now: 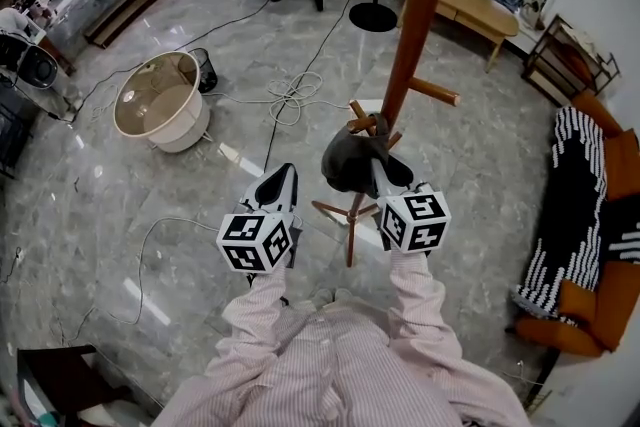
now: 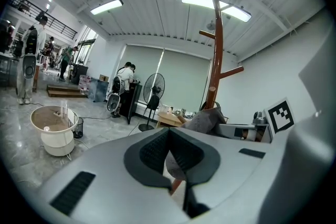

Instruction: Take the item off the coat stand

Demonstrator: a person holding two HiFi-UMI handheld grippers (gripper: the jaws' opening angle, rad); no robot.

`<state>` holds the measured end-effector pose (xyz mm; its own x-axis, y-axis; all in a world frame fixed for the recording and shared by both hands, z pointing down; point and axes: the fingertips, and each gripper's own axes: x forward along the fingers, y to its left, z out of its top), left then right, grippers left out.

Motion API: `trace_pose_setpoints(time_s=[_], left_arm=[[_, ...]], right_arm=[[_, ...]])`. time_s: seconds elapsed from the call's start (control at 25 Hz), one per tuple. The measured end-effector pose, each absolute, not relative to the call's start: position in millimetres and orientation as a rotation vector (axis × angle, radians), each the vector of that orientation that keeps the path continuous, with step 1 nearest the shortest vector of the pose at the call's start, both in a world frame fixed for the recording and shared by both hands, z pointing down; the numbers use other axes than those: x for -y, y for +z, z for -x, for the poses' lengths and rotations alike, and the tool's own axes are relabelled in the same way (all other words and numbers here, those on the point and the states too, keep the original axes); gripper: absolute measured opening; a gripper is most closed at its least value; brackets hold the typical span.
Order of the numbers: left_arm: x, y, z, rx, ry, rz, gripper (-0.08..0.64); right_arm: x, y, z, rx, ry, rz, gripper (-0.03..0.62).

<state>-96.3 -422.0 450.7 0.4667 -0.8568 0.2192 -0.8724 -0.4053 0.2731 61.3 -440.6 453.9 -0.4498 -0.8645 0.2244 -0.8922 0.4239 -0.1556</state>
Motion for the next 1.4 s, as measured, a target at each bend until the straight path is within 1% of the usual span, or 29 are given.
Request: trace_pose_setpoints(time_s=[0.6,1.4], left_arm=[[408.7,431.6,108.4,1.478,0.015,-2.405,0.002],[385.3,420.8,155.1,1.540,0.001,-2.409,0.002]], right_arm=[[426.7,416.7,-38.4,2.637,0.293,-1.554,0.025],[405.9,411.1,11.3,2.692,0.239,-1.477,0.025]])
